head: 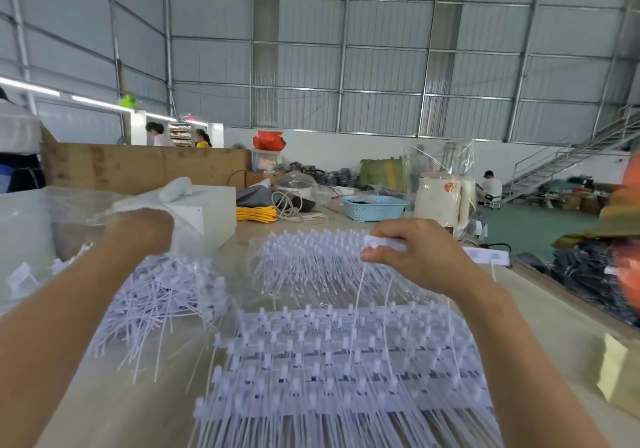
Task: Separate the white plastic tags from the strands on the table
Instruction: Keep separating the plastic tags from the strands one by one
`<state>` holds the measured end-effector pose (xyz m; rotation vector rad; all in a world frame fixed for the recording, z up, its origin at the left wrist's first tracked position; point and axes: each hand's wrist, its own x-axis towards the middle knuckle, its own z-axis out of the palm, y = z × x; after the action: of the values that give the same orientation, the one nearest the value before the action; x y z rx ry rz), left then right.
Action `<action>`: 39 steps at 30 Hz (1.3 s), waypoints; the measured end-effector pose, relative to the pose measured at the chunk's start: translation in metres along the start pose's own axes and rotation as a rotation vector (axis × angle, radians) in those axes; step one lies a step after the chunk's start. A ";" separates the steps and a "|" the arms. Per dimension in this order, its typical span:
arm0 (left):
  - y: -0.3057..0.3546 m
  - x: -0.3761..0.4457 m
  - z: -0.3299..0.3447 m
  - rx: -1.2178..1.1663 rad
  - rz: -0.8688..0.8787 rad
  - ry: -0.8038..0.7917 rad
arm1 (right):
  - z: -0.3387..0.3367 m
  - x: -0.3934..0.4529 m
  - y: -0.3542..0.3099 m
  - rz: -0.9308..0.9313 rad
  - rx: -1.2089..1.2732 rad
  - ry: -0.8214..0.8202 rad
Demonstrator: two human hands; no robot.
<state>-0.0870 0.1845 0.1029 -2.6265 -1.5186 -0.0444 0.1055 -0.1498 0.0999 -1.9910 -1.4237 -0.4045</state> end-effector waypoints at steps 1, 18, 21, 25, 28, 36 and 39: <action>0.012 -0.014 -0.011 -0.048 0.044 0.047 | 0.000 0.000 -0.003 -0.004 -0.021 0.011; 0.167 -0.149 -0.013 -1.417 0.758 0.085 | -0.015 -0.003 -0.033 -0.075 -0.033 -0.132; 0.160 -0.147 -0.018 -1.691 0.705 0.131 | -0.026 -0.005 -0.031 -0.027 -0.308 -0.062; 0.151 -0.144 -0.029 -2.207 0.662 -0.308 | -0.037 -0.007 -0.030 -0.080 -0.159 0.194; 0.146 -0.134 -0.023 -2.224 0.535 -0.509 | -0.029 -0.002 -0.023 -0.060 -0.021 0.233; 0.153 -0.107 0.028 -1.414 0.445 -0.220 | 0.033 0.001 0.012 0.101 0.022 -0.461; 0.159 -0.106 0.030 -1.324 0.475 -0.080 | 0.043 0.005 0.014 0.092 0.056 -0.393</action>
<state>-0.0036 0.0174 0.0518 -3.8756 -0.8957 -1.3152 0.1152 -0.1211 0.0665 -2.1608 -1.5449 0.0736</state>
